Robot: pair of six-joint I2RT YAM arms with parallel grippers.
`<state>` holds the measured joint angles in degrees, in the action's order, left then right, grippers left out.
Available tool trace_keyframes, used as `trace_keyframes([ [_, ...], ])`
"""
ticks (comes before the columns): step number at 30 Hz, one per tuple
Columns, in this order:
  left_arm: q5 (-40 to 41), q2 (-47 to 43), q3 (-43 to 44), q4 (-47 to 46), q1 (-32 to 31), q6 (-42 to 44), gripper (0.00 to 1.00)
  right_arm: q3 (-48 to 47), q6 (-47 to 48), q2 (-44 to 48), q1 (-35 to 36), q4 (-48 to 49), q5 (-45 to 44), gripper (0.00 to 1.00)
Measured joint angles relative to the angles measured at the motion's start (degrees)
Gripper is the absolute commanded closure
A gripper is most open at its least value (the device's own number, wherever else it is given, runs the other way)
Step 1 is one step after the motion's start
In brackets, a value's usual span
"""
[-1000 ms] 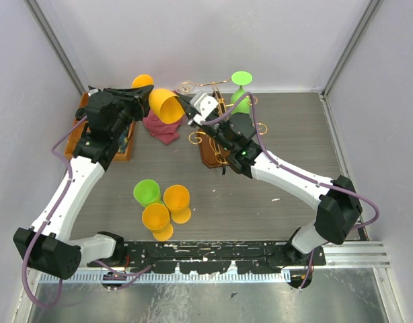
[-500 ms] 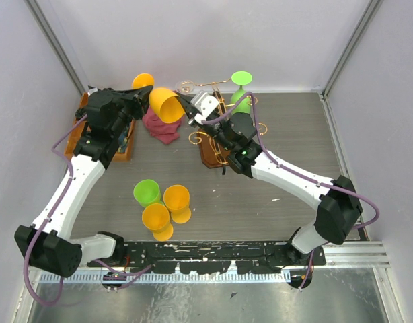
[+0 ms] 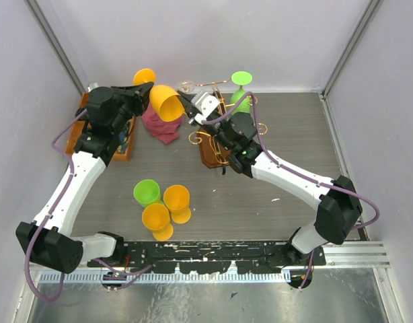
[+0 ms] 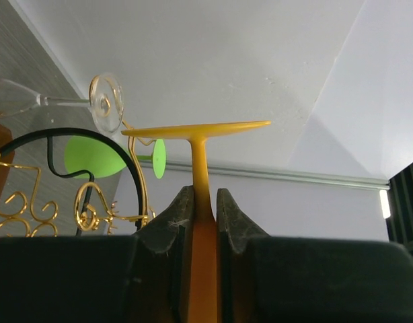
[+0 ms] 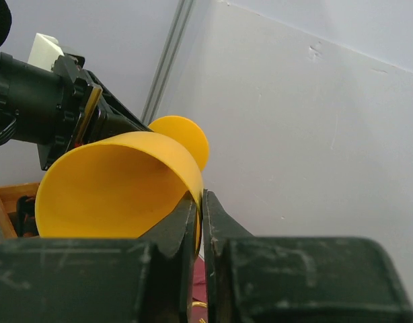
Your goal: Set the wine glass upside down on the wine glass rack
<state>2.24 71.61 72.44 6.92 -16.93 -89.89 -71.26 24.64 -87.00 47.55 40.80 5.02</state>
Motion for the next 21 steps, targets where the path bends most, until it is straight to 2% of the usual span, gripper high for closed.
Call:
trace_keyframes([
  [11, 1.46, 0.22, 4.09, -2.80, 0.72, 10.54, 1.00, 0.02, 1.03, 0.46, 0.90, -2.97, 0.11, 0.57],
  [21, 1.20, -0.66, 4.17, -5.60, 6.10, 16.11, 1.00, 3.04, 2.62, 3.78, 1.05, -8.44, -2.14, 0.28],
])
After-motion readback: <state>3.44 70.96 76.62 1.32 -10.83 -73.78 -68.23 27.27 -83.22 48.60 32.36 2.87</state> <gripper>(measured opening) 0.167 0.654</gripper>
